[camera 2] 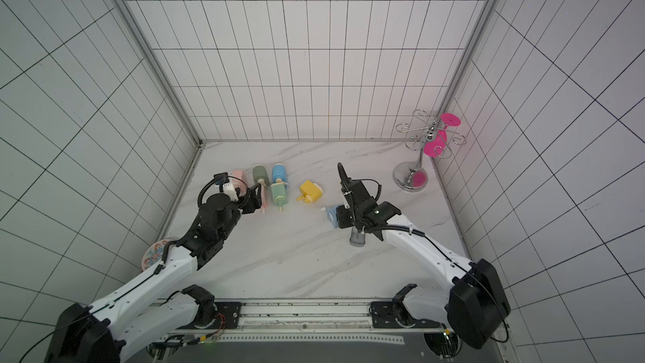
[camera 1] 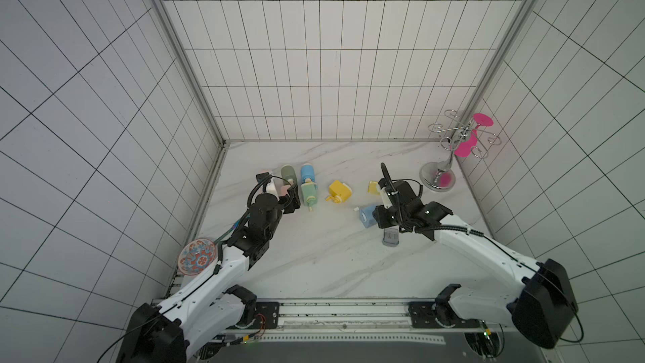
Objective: Put the tray back into the pencil sharpener
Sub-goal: Place the pencil sharpener at the center of the board, then pick up the pencil sharpener from the center of the board.
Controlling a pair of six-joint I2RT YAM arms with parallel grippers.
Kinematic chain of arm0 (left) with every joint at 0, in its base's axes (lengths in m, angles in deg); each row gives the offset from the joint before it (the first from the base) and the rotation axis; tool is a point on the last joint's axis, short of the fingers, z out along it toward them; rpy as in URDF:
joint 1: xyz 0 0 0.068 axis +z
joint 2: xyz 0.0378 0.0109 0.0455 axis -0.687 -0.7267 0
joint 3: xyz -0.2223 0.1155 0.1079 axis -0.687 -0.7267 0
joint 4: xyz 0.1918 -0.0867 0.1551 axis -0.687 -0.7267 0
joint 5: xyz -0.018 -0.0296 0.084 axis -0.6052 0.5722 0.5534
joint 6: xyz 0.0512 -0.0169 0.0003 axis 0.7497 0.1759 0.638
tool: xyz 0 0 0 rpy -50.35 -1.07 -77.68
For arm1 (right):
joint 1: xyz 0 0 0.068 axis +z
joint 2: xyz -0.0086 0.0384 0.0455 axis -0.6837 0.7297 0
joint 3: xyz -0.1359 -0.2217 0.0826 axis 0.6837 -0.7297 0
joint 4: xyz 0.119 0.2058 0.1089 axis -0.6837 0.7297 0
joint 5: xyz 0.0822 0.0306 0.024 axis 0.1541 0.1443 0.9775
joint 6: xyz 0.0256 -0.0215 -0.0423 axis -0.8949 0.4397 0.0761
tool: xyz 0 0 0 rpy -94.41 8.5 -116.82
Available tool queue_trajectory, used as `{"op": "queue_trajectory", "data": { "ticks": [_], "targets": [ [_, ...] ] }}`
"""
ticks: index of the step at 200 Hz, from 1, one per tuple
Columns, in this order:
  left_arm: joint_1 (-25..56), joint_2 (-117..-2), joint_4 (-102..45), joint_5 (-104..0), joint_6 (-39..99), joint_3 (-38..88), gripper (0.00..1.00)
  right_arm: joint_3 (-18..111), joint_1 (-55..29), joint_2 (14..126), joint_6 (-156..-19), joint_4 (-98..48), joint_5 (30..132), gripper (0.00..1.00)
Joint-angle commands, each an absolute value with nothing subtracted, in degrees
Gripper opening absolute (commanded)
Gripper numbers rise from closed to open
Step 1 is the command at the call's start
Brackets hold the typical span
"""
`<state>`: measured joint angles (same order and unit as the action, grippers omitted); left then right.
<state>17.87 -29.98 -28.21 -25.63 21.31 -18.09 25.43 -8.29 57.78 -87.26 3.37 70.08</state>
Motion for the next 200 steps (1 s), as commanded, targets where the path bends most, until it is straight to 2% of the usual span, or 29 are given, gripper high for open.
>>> {"op": "queue_trajectory", "data": {
  "ticks": [1,18,37,145,164,200],
  "targets": [
    [18.26,-27.97,-29.09,-28.70,19.13,-19.69,0.86,33.48,-8.81,63.87,-81.65,3.08,72.54,0.34],
    [18.31,-27.08,-29.15,-29.83,18.91,-20.39,0.86,38.11,-8.91,69.18,-79.54,3.15,73.12,0.37],
    [18.34,-26.30,-29.73,-30.39,18.90,-20.70,0.86,43.59,-8.87,75.05,-77.12,3.99,74.63,0.50],
    [18.87,-22.56,-30.72,-31.70,19.30,-22.37,0.88,74.07,-8.69,104.33,-66.49,15.76,72.37,0.93],
    [18.96,-22.19,-30.59,-32.05,19.25,-22.39,0.88,77.58,-8.69,107.56,-66.40,17.46,70.70,0.97],
    [19.13,-21.68,-30.55,-32.58,19.04,-22.38,0.88,83.27,-8.79,112.64,-67.46,21.01,69.91,0.97]
  ]
}}
